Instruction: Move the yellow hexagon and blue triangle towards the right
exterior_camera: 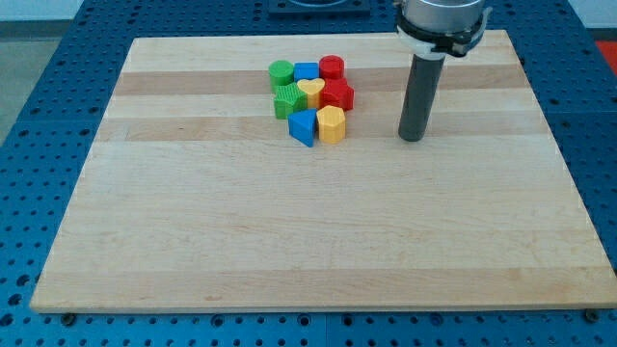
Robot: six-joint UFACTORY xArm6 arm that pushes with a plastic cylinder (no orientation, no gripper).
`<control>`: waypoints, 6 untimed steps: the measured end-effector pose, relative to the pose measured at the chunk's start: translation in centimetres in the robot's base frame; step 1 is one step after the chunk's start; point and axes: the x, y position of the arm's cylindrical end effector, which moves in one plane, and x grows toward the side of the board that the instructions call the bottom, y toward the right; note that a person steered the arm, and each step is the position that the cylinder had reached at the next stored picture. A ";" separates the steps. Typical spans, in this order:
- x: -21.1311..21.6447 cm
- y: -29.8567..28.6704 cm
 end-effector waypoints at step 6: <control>3.2 0.0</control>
